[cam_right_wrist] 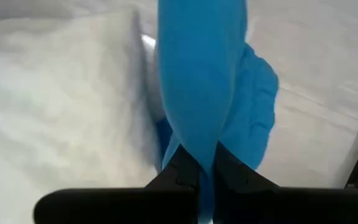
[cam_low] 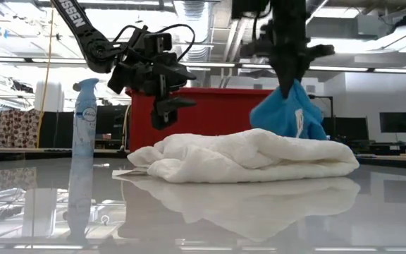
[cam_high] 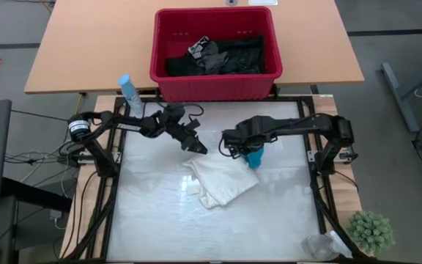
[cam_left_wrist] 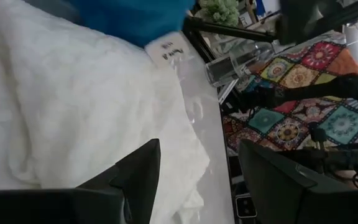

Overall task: Fold laundry
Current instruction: Stack the blue shorts on the white shirt

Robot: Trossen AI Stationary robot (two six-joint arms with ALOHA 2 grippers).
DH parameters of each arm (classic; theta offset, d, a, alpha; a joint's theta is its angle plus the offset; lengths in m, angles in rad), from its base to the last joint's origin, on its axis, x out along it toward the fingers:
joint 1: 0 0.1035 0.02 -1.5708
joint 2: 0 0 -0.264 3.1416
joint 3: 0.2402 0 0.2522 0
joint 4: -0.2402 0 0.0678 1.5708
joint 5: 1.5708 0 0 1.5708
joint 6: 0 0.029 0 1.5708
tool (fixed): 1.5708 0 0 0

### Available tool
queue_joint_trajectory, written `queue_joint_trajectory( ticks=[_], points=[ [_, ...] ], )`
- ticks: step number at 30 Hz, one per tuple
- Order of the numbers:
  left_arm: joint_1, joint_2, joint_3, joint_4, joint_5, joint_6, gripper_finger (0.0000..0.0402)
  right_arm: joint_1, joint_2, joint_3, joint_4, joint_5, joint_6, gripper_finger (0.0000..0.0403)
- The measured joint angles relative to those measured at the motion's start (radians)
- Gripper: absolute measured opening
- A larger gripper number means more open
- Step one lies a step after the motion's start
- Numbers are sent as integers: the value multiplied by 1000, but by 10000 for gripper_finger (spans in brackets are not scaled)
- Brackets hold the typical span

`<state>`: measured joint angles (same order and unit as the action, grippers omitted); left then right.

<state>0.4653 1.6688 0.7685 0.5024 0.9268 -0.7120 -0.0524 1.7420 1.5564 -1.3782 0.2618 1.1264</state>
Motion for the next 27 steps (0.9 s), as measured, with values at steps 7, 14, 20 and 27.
queue_joint_trajectory(
  ticks=[7, 14, 20, 27],
  points=[
    [14, 0, 0, 1, 11, -4, 208, 76, -2, 76, 16, 1, 51, 33],
    [14, 0, 0, 2, 11, -4, 208, 142, 37, 75, 129, 5, 74, 33],
    [14, -1, 0, 2, 10, -5, 208, 195, 159, 120, 185, 5, 52, 33],
    [14, -1, 0, 1, 9, -2, 208, 239, 326, 317, 131, 8, -10, 33]
  ],
)
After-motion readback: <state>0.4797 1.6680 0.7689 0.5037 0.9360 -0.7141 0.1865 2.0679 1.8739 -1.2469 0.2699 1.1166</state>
